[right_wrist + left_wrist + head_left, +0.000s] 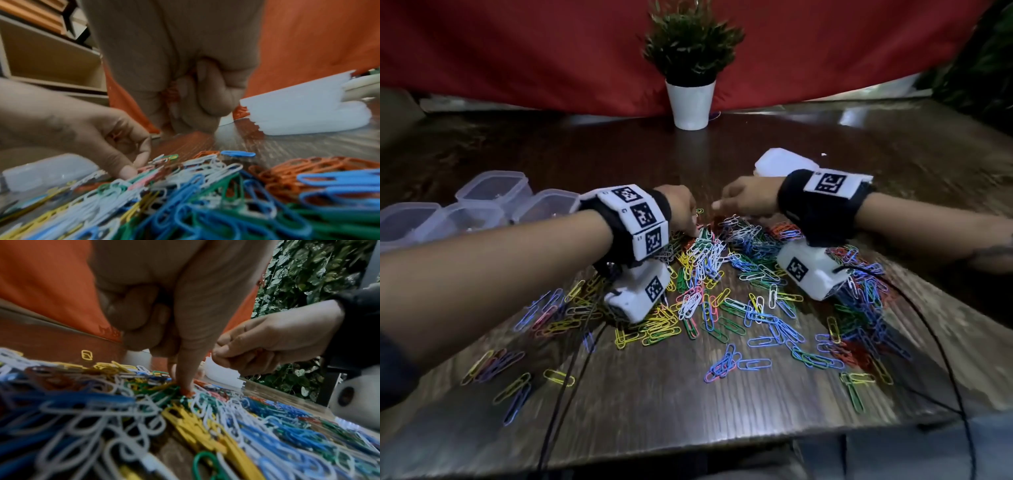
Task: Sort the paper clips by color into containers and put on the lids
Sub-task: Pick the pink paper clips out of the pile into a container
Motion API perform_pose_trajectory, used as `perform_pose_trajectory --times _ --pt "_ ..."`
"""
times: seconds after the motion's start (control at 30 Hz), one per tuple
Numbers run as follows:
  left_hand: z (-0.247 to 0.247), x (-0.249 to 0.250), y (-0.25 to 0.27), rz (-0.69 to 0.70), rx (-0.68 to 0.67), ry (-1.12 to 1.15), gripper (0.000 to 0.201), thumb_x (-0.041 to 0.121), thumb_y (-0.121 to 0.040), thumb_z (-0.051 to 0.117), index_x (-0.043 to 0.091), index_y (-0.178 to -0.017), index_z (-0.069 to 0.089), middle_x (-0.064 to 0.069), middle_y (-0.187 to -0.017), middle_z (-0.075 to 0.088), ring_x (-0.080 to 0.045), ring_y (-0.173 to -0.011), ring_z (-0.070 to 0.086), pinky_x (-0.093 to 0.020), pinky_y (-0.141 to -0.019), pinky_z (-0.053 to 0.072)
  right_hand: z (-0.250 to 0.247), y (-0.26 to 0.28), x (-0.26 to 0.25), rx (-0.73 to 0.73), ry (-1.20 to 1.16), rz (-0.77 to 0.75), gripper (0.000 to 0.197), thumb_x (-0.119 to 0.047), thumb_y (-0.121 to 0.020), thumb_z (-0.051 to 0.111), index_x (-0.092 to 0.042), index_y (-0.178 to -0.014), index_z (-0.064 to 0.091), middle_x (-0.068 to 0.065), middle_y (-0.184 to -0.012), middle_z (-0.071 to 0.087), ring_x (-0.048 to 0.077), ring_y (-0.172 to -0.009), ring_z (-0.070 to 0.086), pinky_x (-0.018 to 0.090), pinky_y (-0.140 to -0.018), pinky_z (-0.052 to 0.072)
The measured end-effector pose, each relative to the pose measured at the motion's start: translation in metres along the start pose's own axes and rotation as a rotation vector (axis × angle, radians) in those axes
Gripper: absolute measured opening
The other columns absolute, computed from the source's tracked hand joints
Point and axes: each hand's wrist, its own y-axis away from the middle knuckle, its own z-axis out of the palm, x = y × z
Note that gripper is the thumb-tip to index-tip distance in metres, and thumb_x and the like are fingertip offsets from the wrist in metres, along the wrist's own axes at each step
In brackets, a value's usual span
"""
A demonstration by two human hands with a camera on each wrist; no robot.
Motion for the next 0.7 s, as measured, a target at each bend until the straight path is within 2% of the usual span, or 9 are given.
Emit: perform_pose_trajectory --times 0.07,0.13,0.2,0.27,0.37,0.47,0.53,0.63,0.7 --pt "0.0 -0.005 -0.003 -0.038 -0.018 0.054 0.028 0.025 -0.081 0.071 0.005 -0.1 0.069 -0.012 -0.101 0.068 -0.016 -0.08 0.052 -0.024 -0.062 0.036 0.004 -0.003 -0.002 -0.053 0.046 0.007 0.036 -0.033 -0.098 0.04 -0.017 -0.067 0.049 -0.001 -0.06 0.043 0.007 -0.04 0.04 0.01 -0.03 0.028" --pt "-0.001 -0.012 -0.004 -0.057 -0.035 0.143 0.029 0.022 -0.083 0.069 -0.001 -0.099 0.068 -0.012 -0.088 0.063 -0.017 -0.077 0.05 -0.024 -0.059 0.035 0.006 -0.005 0.0 -0.102 0.047 0.022 0.037 -0.026 -0.099 0.04 -0.014 -0.065 0.048 0.0 -0.058 0.042 0.009 -0.042 0.038 0.011 -0.03 0.028" --pt "-0.003 -0.018 -0.003 -0.075 -0.008 0.252 0.024 0.024 -0.088 0.062 0.0 -0.088 0.065 -0.008 -0.072 0.054 -0.019 -0.064 0.045 -0.022 -0.052 0.031 0.005 -0.006 0.004 -0.107 0.035 0.049 0.031 -0.017 -0.097 0.04 -0.013 -0.068 0.05 0.0 -0.058 0.041 0.008 -0.038 0.037 0.011 -0.03 0.026" --pt "-0.007 -0.023 0.001 -0.122 -0.002 0.475 0.028 0.023 -0.093 0.046 0.009 -0.069 0.05 -0.003 -0.055 0.038 -0.015 -0.045 0.029 -0.017 -0.043 0.019 0.003 -0.007 0.011 -0.081 -0.034 0.075 0.029 -0.014 -0.095 0.04 -0.015 -0.069 0.052 0.001 -0.056 0.04 0.009 -0.035 0.033 0.011 -0.033 0.024" --pt "-0.017 -0.029 0.005 -0.173 -0.113 0.938 0.031 0.018 -0.089 0.031 0.017 -0.058 0.028 0.007 -0.036 0.022 -0.004 -0.028 0.015 -0.005 -0.036 0.009 0.0 -0.011 0.017 -0.126 -0.211 0.09 0.031 -0.013 -0.093 0.037 -0.013 -0.068 0.054 0.0 -0.054 0.04 0.006 -0.029 0.027 0.014 -0.04 0.02" --pt "-0.02 -0.031 0.01 -0.145 -0.275 1.194 0.031 0.02 -0.089 0.026 0.019 -0.058 0.026 0.01 -0.035 0.02 -0.002 -0.026 0.016 -0.009 -0.032 0.006 0.0 -0.011 0.016 -0.206 -0.373 0.104 0.031 -0.016 -0.094 0.034 -0.012 -0.068 0.052 -0.005 -0.047 0.037 0.004 -0.028 0.023 0.01 -0.035 0.015" --pt "-0.02 -0.031 0.013 -0.117 -0.309 1.256 0.032 0.021 -0.089 0.025 0.02 -0.058 0.027 0.01 -0.036 0.02 -0.002 -0.026 0.016 -0.013 -0.031 0.004 0.0 -0.012 0.016 -0.209 -0.437 0.114 0.034 -0.018 -0.095 0.033 -0.013 -0.064 0.047 -0.007 -0.041 0.033 0.004 -0.027 0.021 0.009 -0.034 0.014" --pt "-0.019 -0.032 0.014 -0.11 -0.296 1.28 0.033 0.022 -0.091 0.026 0.021 -0.058 0.026 0.01 -0.036 0.021 -0.001 -0.026 0.016 -0.014 -0.029 0.005 0.0 -0.012 0.017 -0.141 -0.348 0.074 0.041 -0.025 -0.098 0.039 -0.017 -0.058 0.043 -0.01 -0.038 0.033 0.004 -0.028 0.024 0.011 -0.034 0.016" --pt "-0.019 -0.035 0.014 -0.112 -0.269 1.278 0.033 0.021 -0.093 0.028 0.018 -0.061 0.033 0.009 -0.037 0.027 0.0 -0.025 0.017 -0.012 -0.027 0.007 0.0 -0.01 0.016 -0.143 -0.236 0.02 0.037 -0.025 -0.098 0.042 -0.017 -0.063 0.049 -0.01 -0.04 0.038 0.003 -0.028 0.028 0.012 -0.033 0.02"
